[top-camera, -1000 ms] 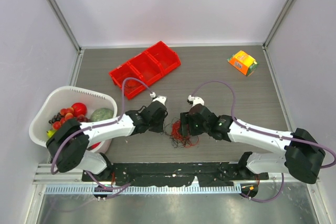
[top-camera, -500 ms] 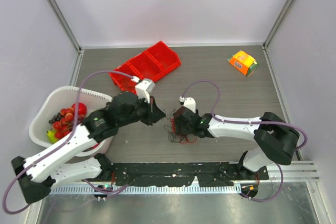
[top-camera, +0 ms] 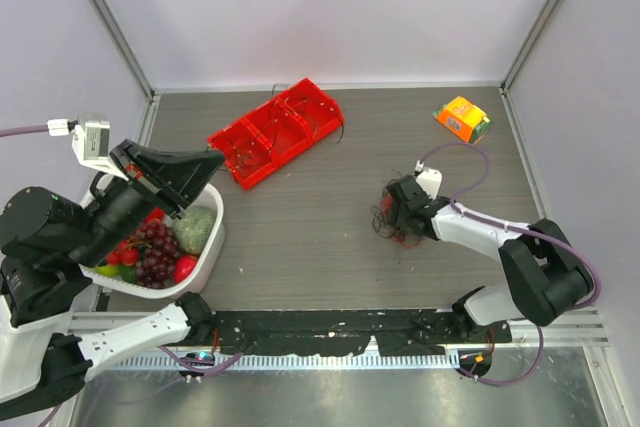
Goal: Untangle the cables
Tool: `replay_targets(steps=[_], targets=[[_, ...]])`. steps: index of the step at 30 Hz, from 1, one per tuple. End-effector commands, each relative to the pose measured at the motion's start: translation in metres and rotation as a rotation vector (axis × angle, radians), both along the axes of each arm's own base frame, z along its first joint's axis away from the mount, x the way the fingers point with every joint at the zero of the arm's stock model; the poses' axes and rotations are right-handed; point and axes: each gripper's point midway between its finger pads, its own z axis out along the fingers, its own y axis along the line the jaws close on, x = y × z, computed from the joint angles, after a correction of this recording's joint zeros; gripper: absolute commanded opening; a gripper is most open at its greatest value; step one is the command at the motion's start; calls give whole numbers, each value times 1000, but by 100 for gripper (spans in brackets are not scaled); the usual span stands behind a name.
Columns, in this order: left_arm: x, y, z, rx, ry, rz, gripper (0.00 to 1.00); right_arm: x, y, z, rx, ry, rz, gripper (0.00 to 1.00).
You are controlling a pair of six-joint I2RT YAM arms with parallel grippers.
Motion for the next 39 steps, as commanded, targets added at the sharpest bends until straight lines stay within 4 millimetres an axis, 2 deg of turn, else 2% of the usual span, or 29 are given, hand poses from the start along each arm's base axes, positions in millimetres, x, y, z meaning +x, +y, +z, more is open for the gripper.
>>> replay_targets(steps=[1, 4, 5, 7, 9, 12, 15, 17, 18, 21, 24, 29, 32, 36, 37, 39], targets=[[19, -4, -26, 113, 58, 66, 0, -3, -37, 10, -67, 0, -80, 73], [26, 1, -30, 112, 70, 112, 0, 1, -57, 14, -58, 5, -133, 74], [26, 1, -31, 105, 70, 113, 0, 0, -58, 14, -43, 11, -136, 74], [26, -10, -38, 101, 90, 77, 0, 1, -67, 18, -45, 4, -155, 74], [27, -27, -59, 110, 142, 29, 0, 3, -72, 27, -69, -18, -162, 75], [35, -48, -102, 129, 233, -1, 0, 6, -73, 39, -66, -49, -160, 75], [45, -62, -165, 207, 349, 11, 0, 5, -68, 50, -41, -55, -143, 75], [49, -68, -208, 273, 441, 23, 0, 7, -62, 70, -7, -107, -88, 75], [49, -71, -230, 302, 492, 24, 0, 7, -55, 75, 23, -115, -50, 75], [47, -81, -280, 370, 593, 3, 0, 7, -42, 107, 69, -200, 44, 75], [49, -86, -318, 414, 652, 9, 0, 3, -26, 127, 121, -248, 133, 75], [53, -98, -355, 479, 704, -12, 0, -3, 5, 144, 167, -277, 262, 75], [52, -103, -376, 516, 741, -24, 0, -10, 43, 141, 205, -261, 418, 75], [51, -108, -394, 517, 767, -39, 5, -24, 95, 135, 325, -229, 505, 75], [51, -108, -398, 513, 775, -36, 9, -27, 110, 134, 393, -223, 529, 75], [46, -111, -405, 507, 800, -60, 27, -37, 133, 124, 527, -174, 526, 75]])
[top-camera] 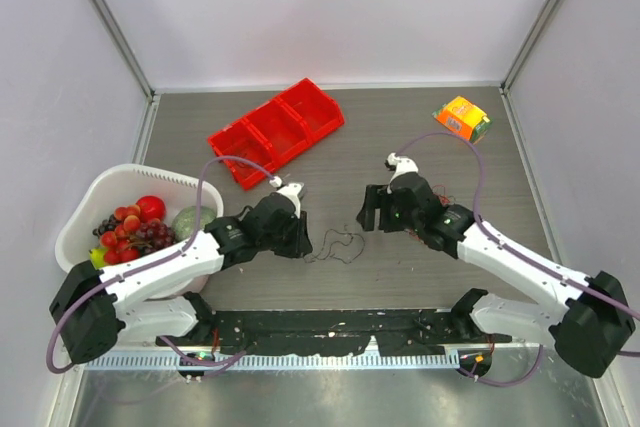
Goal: Untangle the cables
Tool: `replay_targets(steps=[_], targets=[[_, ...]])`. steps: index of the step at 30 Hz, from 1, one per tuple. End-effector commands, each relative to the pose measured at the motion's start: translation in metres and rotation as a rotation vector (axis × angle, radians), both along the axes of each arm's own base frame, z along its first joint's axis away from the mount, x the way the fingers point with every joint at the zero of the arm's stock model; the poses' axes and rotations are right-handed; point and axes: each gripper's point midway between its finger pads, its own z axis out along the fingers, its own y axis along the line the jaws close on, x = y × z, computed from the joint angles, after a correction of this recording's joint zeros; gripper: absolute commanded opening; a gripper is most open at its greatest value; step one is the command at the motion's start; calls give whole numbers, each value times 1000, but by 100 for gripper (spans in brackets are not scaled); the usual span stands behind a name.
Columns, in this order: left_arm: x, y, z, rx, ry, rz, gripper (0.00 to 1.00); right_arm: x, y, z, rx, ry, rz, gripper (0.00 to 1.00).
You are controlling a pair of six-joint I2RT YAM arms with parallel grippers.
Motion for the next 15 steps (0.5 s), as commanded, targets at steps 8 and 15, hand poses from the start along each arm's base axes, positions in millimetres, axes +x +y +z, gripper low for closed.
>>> replay_targets(steps=[8, 15], targets=[[-11, -3, 11, -116, -13, -24, 71, -7, 46, -41, 223, 263, -180, 75], [-22, 20, 33, -133, -68, -13, 82, -22, 62, -67, 182, 352, -202, 76]])
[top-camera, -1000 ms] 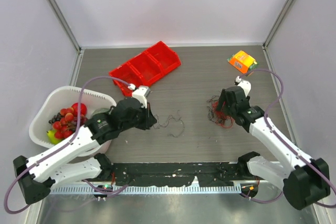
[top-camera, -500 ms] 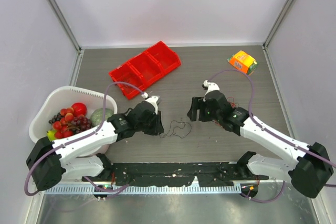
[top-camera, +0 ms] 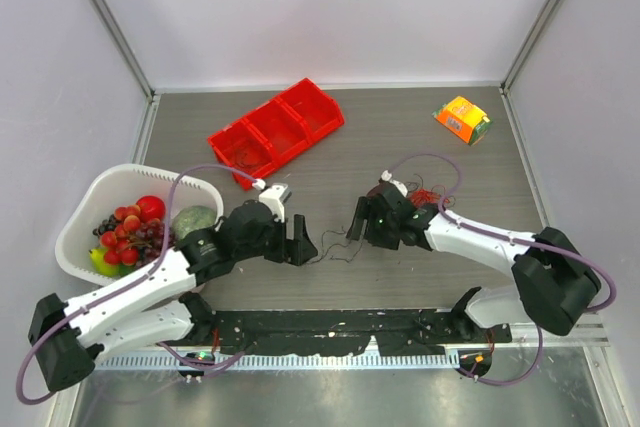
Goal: Untangle the cables
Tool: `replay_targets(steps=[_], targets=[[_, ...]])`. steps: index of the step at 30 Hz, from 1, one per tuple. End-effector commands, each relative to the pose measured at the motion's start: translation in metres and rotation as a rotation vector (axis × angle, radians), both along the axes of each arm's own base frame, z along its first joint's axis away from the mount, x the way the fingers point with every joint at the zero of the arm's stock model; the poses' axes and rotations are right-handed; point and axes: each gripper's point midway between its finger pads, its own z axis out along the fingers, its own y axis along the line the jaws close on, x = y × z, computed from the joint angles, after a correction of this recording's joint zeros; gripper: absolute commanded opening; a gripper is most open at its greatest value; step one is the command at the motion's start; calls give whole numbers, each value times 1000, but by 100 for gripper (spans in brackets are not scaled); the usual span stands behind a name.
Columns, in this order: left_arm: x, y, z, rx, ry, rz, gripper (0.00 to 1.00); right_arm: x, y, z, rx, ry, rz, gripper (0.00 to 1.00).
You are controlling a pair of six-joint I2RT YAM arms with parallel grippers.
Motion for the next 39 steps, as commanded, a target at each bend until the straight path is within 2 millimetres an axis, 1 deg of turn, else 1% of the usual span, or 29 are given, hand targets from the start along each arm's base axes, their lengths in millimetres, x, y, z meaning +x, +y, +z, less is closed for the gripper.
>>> replay_targets(steps=[1, 4, 5, 6, 7, 8, 9, 10, 12, 13, 14, 15, 16, 17, 18, 19, 20, 21, 22, 23, 24, 25, 27, 28, 30, 34, 36, 37, 39], targets=[[-6, 15, 15, -16, -36, 13, 82, 1, 19, 6, 30, 6, -76, 77], [-5, 25, 26, -18, -69, 45, 84, 0, 26, -5, 0, 35, -116, 78], [-6, 27, 28, -19, -73, 48, 85, -2, 29, -14, -21, 61, -112, 79], [-7, 29, 33, -28, -82, 51, 85, -2, 38, -10, -17, 57, -93, 79], [-7, 31, 35, -30, -86, 54, 85, -3, 39, -17, -45, 64, -92, 79], [-8, 32, 37, -35, -91, 55, 86, -5, 48, -14, -41, 54, -72, 79], [-9, 33, 39, -41, -95, 54, 86, -7, 52, -18, -55, 54, -64, 79], [-9, 34, 40, -42, -96, 55, 86, -7, 62, -13, -46, 38, -48, 79], [-10, 34, 41, -49, -97, 56, 86, -8, 71, -17, -70, 30, -40, 79], [-11, 34, 41, -57, -97, 56, 86, -3, 75, -18, -81, 19, -46, 79], [-11, 34, 41, -59, -95, 56, 86, -6, 79, -20, -97, 17, -41, 79], [-11, 33, 40, -63, -94, 55, 86, 1, 84, -22, -118, 1, -52, 79], [-11, 32, 41, -68, -96, 54, 86, -3, 82, -31, -161, 18, -55, 79], [-11, 33, 39, -67, -92, 57, 86, 6, 89, -26, -174, -15, -72, 79], [-11, 33, 39, -70, -93, 58, 86, 0, 87, -38, -231, 3, -67, 79], [-12, 33, 37, -66, -88, 61, 86, 12, 95, -28, -239, -35, -103, 79], [-12, 34, 38, -66, -89, 59, 86, 4, 82, -44, -352, 8, -121, 79], [-13, 35, 38, -65, -87, 60, 86, 11, 93, -35, -363, -15, -118, 79], [-14, 36, 39, -67, -89, 60, 86, 5, 83, -47, -459, 10, -105, 78], [-14, 38, 40, -69, -92, 66, 86, 6, 87, -43, -483, -24, -105, 78], [-15, 40, 41, -70, -96, 70, 86, 4, 81, -50, -533, -31, -104, 75], [-16, 44, 43, -72, -101, 79, 86, -1, 83, -54, -542, -47, -88, 74], [-17, 51, 47, -76, -116, 99, 86, -3, 78, -63, -589, -63, -57, 65], [-17, 56, 51, -82, -130, 112, 86, -5, 75, -71, -620, -53, -37, 51], [-18, 64, 61, -106, -162, 137, 86, -7, 74, -82, -651, -32, 8, 41], [-20, 74, 84, -175, -223, 167, 86, -13, 73, -94, -672, -30, 106, 34], [-20, 82, 95, -197, -255, 193, 86, -9, 75, -90, -664, -63, 140, 25], [-20, 87, 101, -210, -270, 206, 86, -6, 77, -82, -654, -86, 143, 13], [-21, 94, 108, -223, -291, 228, 86, 1, 80, -70, -642, -130, 150, 1]])
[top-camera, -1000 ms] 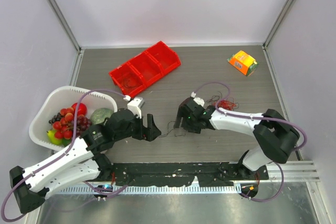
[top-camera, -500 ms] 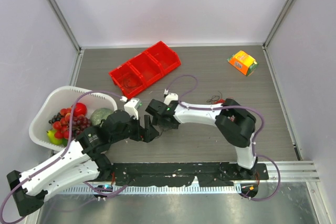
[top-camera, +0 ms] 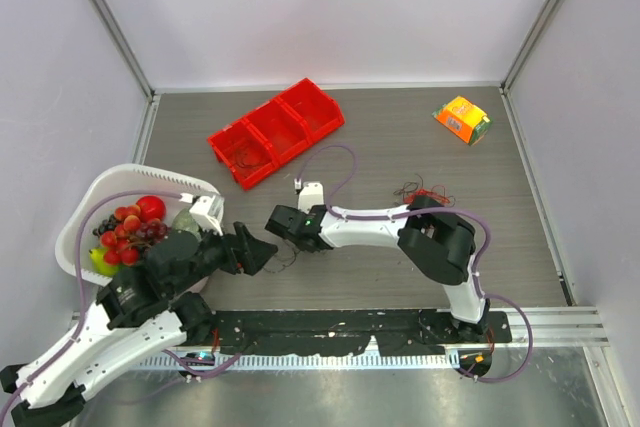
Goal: Untangle the cables
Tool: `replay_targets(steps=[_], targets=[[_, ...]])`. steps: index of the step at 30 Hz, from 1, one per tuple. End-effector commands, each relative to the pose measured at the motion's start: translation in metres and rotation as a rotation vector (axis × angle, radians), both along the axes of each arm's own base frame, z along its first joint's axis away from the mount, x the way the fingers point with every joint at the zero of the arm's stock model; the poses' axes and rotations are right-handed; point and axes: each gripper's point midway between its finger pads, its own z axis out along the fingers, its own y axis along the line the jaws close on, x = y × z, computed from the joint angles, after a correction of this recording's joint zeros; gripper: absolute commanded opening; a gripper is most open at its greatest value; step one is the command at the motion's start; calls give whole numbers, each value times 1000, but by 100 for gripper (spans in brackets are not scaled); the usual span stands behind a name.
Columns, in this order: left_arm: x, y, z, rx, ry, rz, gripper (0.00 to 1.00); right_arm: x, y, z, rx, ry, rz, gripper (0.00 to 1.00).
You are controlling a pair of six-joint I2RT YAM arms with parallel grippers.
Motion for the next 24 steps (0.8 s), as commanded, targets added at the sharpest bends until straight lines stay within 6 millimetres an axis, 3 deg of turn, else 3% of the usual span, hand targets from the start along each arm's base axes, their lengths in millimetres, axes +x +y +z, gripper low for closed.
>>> replay_targets(steps=[1, 7, 11, 14, 15, 16, 17, 18, 24], targets=[[4, 21, 32, -54, -76, 88, 86, -9, -39, -23, -171, 47, 87, 1], [1, 38, 52, -96, -138, 129, 86, 23, -20, 37, -24, -69, 140, 1], [-1, 49, 59, -98, -163, 150, 86, 58, -21, 78, 27, -147, 140, 1], [-3, 53, 60, -101, -171, 157, 87, 95, -27, 113, 27, -232, 131, 1], [-3, 53, 59, -103, -170, 158, 87, 103, -30, 116, 7, -248, 119, 1], [-3, 54, 60, -106, -174, 159, 88, 120, -32, 135, 9, -285, 112, 1], [-2, 54, 59, -105, -174, 164, 88, 129, -32, 139, -8, -304, 106, 1], [-3, 54, 60, -108, -174, 163, 89, 145, -31, 160, -7, -352, 109, 1], [-3, 56, 59, -107, -175, 169, 90, 220, -22, 212, -121, -571, 69, 1]])
